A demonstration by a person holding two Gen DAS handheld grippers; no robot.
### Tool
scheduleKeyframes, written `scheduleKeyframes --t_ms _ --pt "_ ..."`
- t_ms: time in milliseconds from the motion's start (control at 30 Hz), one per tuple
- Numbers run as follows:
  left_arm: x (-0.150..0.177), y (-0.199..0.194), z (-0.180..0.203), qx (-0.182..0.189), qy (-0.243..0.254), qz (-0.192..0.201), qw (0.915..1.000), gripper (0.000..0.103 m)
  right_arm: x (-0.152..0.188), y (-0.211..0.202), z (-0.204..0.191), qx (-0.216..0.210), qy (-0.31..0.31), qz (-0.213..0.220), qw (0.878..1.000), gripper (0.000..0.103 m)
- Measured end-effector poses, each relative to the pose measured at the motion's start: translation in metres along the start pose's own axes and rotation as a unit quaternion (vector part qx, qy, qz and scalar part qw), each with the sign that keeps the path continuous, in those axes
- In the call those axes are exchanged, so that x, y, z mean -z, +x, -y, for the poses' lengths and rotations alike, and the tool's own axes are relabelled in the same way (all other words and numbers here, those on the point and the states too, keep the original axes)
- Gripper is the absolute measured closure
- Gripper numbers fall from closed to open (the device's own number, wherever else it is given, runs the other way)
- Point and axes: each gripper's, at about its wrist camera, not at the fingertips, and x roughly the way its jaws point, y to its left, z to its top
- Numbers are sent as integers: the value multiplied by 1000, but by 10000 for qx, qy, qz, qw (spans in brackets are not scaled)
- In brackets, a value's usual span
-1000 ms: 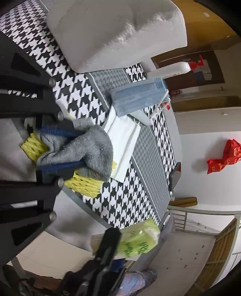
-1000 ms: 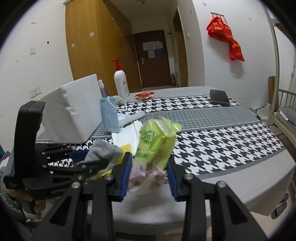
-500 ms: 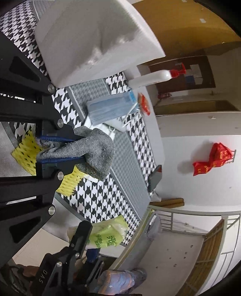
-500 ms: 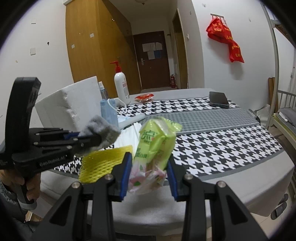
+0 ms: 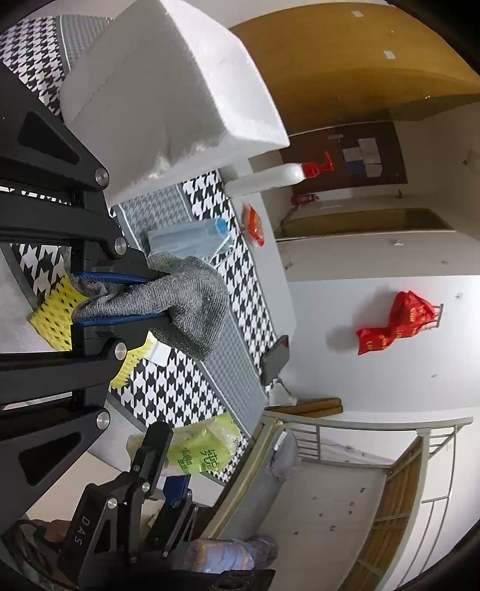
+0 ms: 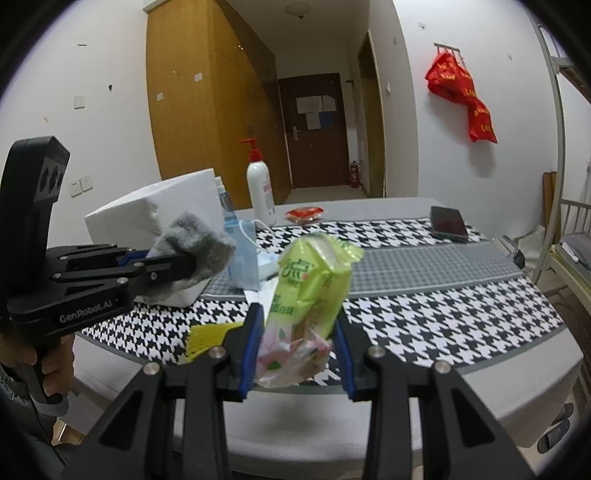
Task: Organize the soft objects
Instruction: 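Carry the grey sock and green bag toward the white foam box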
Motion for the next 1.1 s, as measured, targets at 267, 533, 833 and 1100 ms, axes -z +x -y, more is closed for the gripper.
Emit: scheduleKeyframes --t_ms 267,533,833,1100 --pt "0 -20 -7 -106 -42 194 9997 88 -12 -3 -15 -74 -194 131 9997 62" --pt "2 -33 -19 -284 -175 349 9988 88 -20 -4 -32 -178 -401 210 9988 62" --pt "9 -55 -39 -534 -384 521 9965 88 -29 -1 -54 -381 -601 286 9971 62" --pt "18 -71 -59 -824 -584 600 9931 88 -35 7 -78 -659 -769 305 9944 62"
